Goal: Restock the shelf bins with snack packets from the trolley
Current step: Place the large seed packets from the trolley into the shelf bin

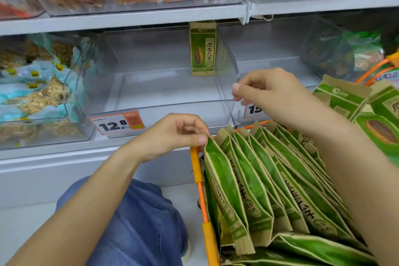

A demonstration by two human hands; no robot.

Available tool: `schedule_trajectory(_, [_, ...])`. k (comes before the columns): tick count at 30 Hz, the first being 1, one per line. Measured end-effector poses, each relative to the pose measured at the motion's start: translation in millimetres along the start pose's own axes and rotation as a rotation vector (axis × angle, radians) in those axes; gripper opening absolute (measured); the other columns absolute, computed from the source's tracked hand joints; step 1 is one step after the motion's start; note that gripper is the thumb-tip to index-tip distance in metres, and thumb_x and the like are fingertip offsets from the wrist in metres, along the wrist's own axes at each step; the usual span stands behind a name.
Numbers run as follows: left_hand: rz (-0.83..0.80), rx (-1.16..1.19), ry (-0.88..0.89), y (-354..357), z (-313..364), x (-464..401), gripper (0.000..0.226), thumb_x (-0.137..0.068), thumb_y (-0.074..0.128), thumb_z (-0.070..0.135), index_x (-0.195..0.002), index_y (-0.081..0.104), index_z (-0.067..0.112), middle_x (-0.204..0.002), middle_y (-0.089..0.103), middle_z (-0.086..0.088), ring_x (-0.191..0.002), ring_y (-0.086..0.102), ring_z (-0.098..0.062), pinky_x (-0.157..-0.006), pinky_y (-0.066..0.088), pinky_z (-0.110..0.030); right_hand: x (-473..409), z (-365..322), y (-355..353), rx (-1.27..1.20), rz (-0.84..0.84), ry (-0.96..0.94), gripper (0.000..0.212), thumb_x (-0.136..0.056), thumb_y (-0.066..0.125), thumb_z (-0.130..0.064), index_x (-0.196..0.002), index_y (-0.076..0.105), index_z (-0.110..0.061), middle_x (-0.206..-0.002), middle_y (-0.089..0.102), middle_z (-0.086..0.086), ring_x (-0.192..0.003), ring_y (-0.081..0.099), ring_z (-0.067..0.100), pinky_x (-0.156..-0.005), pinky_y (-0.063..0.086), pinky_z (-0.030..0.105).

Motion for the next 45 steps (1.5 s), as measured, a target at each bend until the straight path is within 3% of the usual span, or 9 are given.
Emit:
schedule_trajectory(7, [0.465,0.195,0.224,-26.8,57.7,-3.6,0.011,-0.07,0.068,0.022,-0.076,0.063,0.013,-0.059,0.066,0.007,-0.053,0.06,-0.003,-0.051,0.046,-0.014,23.9,-23.1,29.3,-0.156,-0.365,-0.041,0.069,-0.071,0.046,-0.074,-0.09,0.072,-0.014,-0.087,0.073,0.006,-0.078,0.069,0.021,-0.077,0.058,0.042])
schedule_trajectory(11, [0.594,0.138,0.179,-44.2,67.3,-7.4,0.011,-0.08,0.073,0.016,-0.072,0.066,0.013,-0.057,0.065,0.004,-0.049,0.057,-0.004,-0.049,0.044,-0.015,21.1,-24.6,34.0,-0.314,-0.409,-0.021,0.05,-0.074,0.059,-0.055,-0.099,0.067,-0.012,-0.083,0.074,0.008,-0.07,0.07,0.023,-0.056,0.052,0.026])
schedule_trajectory(16, [0.445,0.415,-0.038,-45.8,43.0,-11.4,0.053,-0.079,0.059,0.059,-0.109,0.07,0.016,-0.099,0.073,-0.005,-0.086,0.068,-0.019,-0.075,0.054,-0.031,7.3,-19.1,30.8,-0.539,-0.291,0.065,0.026,-0.09,0.056,-0.036,-0.088,0.067,-0.012,-0.065,0.069,-0.002,-0.054,0.063,0.007,-0.048,0.045,0.016])
schedule_trajectory(20, [0.351,0.345,-0.126,-33.8,28.8,-12.5,0.035,-0.083,0.061,0.037,-0.108,0.069,0.014,-0.1,0.073,-0.008,-0.083,0.069,-0.019,-0.074,0.058,-0.031,-19.4,-9.4,27.6,-0.486,-0.211,0.166,0.036,-0.094,0.052,-0.044,-0.087,0.071,-0.015,-0.074,0.072,0.0,-0.061,0.066,0.01,-0.056,0.051,0.023])
schedule_trajectory(25, [0.569,0.538,-0.213,-71.2,6.3,-29.5,0.017,-0.09,0.061,0.031,-0.088,0.067,0.015,-0.079,0.069,-0.003,-0.062,0.058,-0.01,-0.048,0.044,-0.019,-59.9,10.2,4.5,-0.238,0.125,0.208,0.051,-0.097,0.042,-0.051,-0.131,0.055,-0.016,-0.133,0.056,0.001,-0.122,0.051,0.02,-0.099,0.041,0.034])
schedule_trajectory(28, [0.657,0.446,-0.21,-101.8,-3.7,-56.9,0.013,-0.09,0.065,0.026,-0.085,0.062,0.015,-0.071,0.054,-0.001,-0.044,0.038,-0.004,-0.034,0.021,-0.015,-76.2,28.1,15.0,0.058,0.091,0.255,0.067,-0.097,0.048,-0.044,-0.15,0.023,-0.011,-0.149,0.037,0.014,-0.132,0.041,0.031,-0.094,0.036,0.033])
schedule_trajectory(35, [0.708,0.179,-0.259,-144.6,-23.8,-149.8,0.018,-0.092,0.064,0.017,-0.078,0.053,0.02,-0.071,0.057,0.006,-0.056,0.041,-0.005,-0.048,0.037,-0.013,-77.4,57.0,46.7,0.484,0.089,0.21,0.042,-0.099,0.037,-0.021,-0.138,0.026,-0.007,-0.081,0.054,0.014,-0.074,0.046,0.033,-0.063,0.03,0.036])
schedule_trajectory(41, [0.869,0.059,-0.19,-154.5,-37.0,-199.2,0.023,-0.09,0.066,0.02,-0.111,0.065,0.011,-0.107,0.066,-0.004,-0.089,0.061,-0.015,-0.075,0.051,-0.023,-80.3,59.4,48.5,0.516,0.134,0.156,0.036,-0.099,0.036,-0.02,-0.132,0.03,-0.008,-0.07,0.041,0.006,-0.069,0.043,0.032,-0.059,0.028,0.036])
schedule_trajectory(45, [0.926,0.007,-0.152,-153.2,-39.9,-210.6,0.011,-0.088,0.07,0.02,-0.089,0.059,0.018,-0.104,0.068,-0.004,-0.098,0.067,-0.023,-0.089,0.054,-0.036,-81.3,63.4,49.4,0.523,0.129,0.165,0.035,-0.1,0.035,-0.021,-0.132,0.029,-0.009,-0.063,0.035,0.002,-0.066,0.039,0.03,-0.058,0.026,0.036])
Point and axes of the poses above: each hand's wrist, its own x-axis away from the middle knuckle, its own y-axis out of the palm, z = x × y, the point moved 7 cm from there along -x, towards the middle knuckle
